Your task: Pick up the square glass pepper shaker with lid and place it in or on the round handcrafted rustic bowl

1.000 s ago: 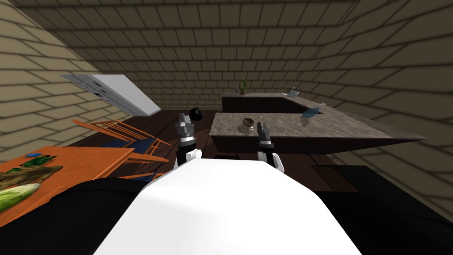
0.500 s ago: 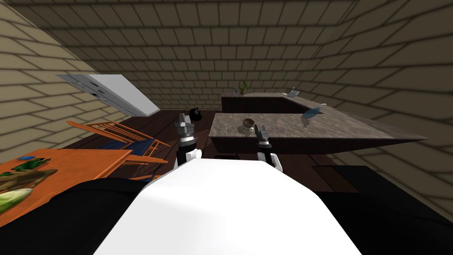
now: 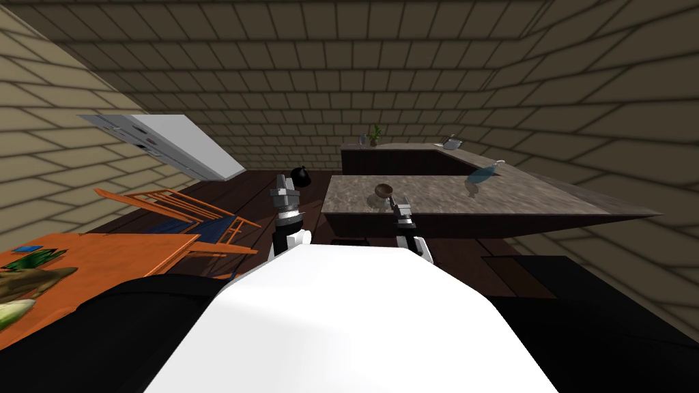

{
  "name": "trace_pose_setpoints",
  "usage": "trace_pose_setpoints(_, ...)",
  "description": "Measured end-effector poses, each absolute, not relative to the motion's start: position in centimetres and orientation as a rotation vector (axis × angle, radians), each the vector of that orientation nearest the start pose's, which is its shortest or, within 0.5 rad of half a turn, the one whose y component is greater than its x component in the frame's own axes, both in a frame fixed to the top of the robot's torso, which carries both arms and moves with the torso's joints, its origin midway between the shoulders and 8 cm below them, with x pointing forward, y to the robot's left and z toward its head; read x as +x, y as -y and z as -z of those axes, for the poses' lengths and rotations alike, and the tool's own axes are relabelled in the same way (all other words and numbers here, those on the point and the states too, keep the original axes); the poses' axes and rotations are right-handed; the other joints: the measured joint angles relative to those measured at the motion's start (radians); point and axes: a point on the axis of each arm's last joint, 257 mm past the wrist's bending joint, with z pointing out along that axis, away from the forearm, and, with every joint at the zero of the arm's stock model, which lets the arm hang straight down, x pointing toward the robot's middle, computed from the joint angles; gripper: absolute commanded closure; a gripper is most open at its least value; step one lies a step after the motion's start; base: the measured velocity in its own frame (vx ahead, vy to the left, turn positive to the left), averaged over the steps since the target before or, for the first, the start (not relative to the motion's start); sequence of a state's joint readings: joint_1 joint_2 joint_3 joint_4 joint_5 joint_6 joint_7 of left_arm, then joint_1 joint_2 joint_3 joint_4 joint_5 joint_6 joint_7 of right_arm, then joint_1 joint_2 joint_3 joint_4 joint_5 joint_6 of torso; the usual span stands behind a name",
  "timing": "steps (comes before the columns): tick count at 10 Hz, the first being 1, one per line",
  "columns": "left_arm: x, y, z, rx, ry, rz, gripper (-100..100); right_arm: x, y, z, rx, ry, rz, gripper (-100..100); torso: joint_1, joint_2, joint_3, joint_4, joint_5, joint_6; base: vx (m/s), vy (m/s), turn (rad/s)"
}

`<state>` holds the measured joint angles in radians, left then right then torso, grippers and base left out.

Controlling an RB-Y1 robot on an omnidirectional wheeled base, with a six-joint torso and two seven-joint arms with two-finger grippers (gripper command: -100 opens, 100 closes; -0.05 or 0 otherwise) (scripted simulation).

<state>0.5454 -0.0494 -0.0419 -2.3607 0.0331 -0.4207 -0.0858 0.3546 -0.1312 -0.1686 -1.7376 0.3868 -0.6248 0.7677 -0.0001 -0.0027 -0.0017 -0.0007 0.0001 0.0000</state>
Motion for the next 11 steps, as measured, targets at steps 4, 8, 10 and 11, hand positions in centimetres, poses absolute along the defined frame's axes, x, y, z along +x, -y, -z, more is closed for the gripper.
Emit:
trace_pose_setpoints(4,33.8,-27.9,-3.1,-0.717,-0.601,1.259,0,41.8,31.8,20.1,-0.03,-1.29,-0.086,-100,0.0,-0.001,0.0,0.0,0.0,0.0,0.045,0.004,-0.013)
trace_pose_setpoints(8,33.8,-27.9,-3.1,-0.717,-0.601,1.259,0,42.1,32.7,24.2,-0.097,-1.375,0.02,-100,0.001,0.0,0.0,0.0,0.0,0.0,0.04,0.008,-0.013)
trace_pose_setpoints(10,33.8,-27.9,-3.1,-0.717,-0.601,1.259,0,42.2,33.0,26.6,-0.142,-1.422,0.078,-100,0.0,0.0,0.0,0.0,0.0,0.0,0.04,0.008,-0.012)
trace_pose_setpoints(11,33.8,-27.9,-3.1,-0.717,-0.601,1.259,0,42.3,33.1,27.5,-0.164,-1.441,0.104,-100,0.0,0.0,0.0,0.0,0.0,0.0,0.033,0.004,-0.011)
